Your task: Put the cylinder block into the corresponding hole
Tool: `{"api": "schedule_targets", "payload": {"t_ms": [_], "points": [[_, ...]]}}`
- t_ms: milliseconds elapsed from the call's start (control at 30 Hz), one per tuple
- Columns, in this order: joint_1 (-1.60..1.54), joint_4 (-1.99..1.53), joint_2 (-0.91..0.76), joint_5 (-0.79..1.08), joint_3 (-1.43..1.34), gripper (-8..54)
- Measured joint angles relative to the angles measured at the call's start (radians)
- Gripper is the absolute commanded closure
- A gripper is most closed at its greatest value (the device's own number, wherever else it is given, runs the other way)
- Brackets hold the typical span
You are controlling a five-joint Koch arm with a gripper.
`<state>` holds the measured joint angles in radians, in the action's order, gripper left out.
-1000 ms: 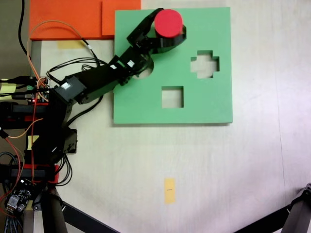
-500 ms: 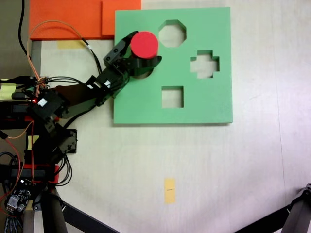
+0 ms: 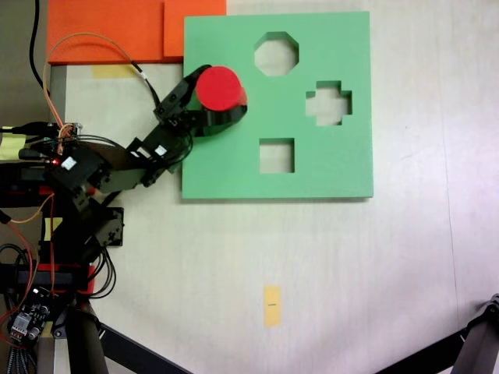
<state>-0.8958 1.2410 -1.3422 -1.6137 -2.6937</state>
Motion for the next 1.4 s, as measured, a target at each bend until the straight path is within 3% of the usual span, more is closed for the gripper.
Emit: {"api": "schedule_targets", "payload": {"t_ms": [767, 1400], "points": [[0.026, 0.225, 0.224, 0.005, 0.002, 12.3], [0.003, 0.221, 0.089, -0.037, -0.12, 12.1]]}}
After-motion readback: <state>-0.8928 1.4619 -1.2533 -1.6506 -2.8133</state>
